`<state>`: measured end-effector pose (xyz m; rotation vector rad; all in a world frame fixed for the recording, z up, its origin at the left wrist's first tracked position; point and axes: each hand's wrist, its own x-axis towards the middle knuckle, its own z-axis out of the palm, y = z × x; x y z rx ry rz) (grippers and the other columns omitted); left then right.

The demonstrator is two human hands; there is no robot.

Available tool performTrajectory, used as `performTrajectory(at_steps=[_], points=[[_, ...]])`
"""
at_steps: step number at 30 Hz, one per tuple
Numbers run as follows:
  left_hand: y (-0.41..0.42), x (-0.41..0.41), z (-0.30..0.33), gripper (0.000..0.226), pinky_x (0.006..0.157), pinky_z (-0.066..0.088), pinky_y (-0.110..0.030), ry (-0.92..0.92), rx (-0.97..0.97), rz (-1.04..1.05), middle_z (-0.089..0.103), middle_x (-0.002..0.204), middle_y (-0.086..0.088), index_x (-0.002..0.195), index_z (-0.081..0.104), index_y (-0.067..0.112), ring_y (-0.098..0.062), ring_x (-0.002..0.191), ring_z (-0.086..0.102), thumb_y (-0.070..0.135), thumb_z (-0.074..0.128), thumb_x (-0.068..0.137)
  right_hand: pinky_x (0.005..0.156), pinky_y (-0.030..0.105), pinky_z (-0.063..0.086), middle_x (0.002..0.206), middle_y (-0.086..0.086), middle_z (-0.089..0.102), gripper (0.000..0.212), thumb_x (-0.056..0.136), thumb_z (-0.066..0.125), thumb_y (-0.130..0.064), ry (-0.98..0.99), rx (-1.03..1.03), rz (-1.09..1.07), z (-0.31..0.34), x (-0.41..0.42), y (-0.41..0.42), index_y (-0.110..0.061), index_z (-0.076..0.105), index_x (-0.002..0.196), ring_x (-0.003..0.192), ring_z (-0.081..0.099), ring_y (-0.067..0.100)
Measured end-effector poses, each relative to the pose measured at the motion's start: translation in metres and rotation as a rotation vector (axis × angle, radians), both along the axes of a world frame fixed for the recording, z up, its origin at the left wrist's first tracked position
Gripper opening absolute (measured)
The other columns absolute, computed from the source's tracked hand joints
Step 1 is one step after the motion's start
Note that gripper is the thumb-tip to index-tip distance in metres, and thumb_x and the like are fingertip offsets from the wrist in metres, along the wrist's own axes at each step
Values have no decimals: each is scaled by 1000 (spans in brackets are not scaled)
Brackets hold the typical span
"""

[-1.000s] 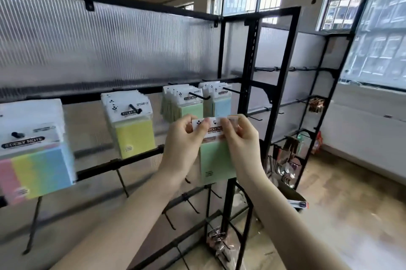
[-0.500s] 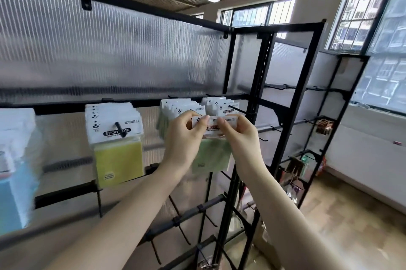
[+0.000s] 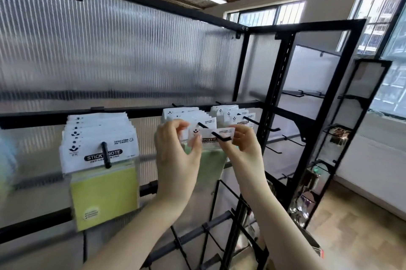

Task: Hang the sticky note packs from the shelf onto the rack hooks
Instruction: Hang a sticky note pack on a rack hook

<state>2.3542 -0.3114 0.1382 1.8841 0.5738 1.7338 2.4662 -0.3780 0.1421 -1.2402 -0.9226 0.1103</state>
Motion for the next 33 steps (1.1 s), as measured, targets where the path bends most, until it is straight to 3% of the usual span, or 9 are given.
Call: performTrajectory(at_steps=[6, 13, 17, 19, 22, 24, 26, 30, 33], points=[[18, 8, -13, 40, 93, 37, -24, -7, -148, 47, 43, 113, -1, 116, 46, 5, -19, 109, 46, 14, 68, 84, 70, 4, 42, 98, -10, 59, 29, 85, 71, -14, -56, -76, -18, -14, 11, 26, -16, 54, 109, 78, 55, -16], [25, 13, -21, 37, 84, 42, -22, 2, -295, 75, 55, 112, 0, 113, 43, 19, -14, 103, 54, 34, 64, 87, 69, 2, 40, 99, -6, 60, 26, 91, 64, -29, -52, -154, 64, -25, 22, 42, -15, 54, 111, 86, 56, -3], [17, 13, -31, 41, 69, 41, -6, 36, -354, 105, 60, 104, -1, 107, 46, 18, -4, 87, 58, 51, 53, 84, 66, 1, 38, 91, -12, 59, 20, 92, 62, -28, -71, -160, 103, -34, 25, 34, -15, 54, 105, 78, 54, -15], [8, 13, -39, 50, 63, 40, -3, 46, -404, 92, 61, 99, -3, 105, 50, 11, -1, 81, 57, 55, 46, 82, 66, 3, 39, 89, -13, 57, 18, 92, 62, -28, -102, -222, 113, -42, 28, 27, -16, 53, 102, 79, 55, -11], [-6, 4, -58, 38, 66, 40, -7, 157, -510, 176, 61, 97, -5, 104, 55, 5, -18, 91, 60, 40, 46, 95, 80, 23, 50, 97, -4, 60, 24, 94, 59, -27, -32, -380, 178, -60, 33, 13, -12, 54, 111, 92, 59, 12], [-14, -8, -72, 32, 84, 46, -26, 295, -601, 207, 64, 104, -5, 107, 58, 5, -24, 103, 60, 33, 45, 98, 91, 41, 52, 101, 2, 60, 28, 96, 54, -25, 67, -480, 222, -72, 33, 4, -7, 53, 118, 99, 60, 22], [-31, -26, -84, 24, 93, 47, -38, 419, -647, 184, 65, 108, -6, 105, 60, 11, -24, 105, 61, 28, 45, 99, 93, 47, 51, 101, 4, 61, 25, 98, 50, -25, 72, -557, 263, -83, 29, -6, -7, 54, 114, 100, 61, 25], [-68, -70, -99, 17, 82, 44, -24, 642, -567, 297, 64, 110, 2, 106, 61, 18, -13, 103, 58, 19, 46, 98, 89, 39, 53, 109, 5, 64, 25, 100, 46, -30, -83, -624, 405, -97, 4, -25, -12, 55, 114, 99, 61, 20], [-93, -111, -102, 21, 82, 44, -24, 727, -553, 416, 63, 113, 3, 112, 61, 17, -9, 100, 55, 20, 46, 98, 72, 24, 47, 104, 0, 62, 30, 100, 45, -31, -270, -641, 503, -99, -28, -32, -10, 55, 119, 93, 58, 15]])
